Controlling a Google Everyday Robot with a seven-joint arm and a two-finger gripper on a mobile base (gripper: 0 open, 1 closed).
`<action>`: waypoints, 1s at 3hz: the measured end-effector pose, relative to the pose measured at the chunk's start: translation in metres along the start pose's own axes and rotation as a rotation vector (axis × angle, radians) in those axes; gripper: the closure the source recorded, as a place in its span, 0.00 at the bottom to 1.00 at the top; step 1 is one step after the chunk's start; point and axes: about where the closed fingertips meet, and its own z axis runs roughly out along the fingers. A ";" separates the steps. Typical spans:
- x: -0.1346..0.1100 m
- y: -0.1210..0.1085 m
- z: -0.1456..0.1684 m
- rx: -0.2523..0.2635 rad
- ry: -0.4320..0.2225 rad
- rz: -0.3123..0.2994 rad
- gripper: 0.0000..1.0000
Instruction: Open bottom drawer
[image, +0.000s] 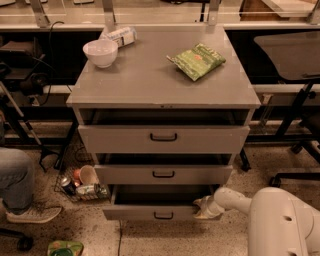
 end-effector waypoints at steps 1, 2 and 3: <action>0.000 0.001 0.001 -0.003 -0.001 -0.002 1.00; 0.002 0.035 0.007 -0.028 0.025 -0.023 1.00; -0.001 0.033 0.002 -0.028 0.025 -0.023 1.00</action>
Offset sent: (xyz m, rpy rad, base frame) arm -0.1042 0.0001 -0.0453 -0.1212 0.0500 0.0820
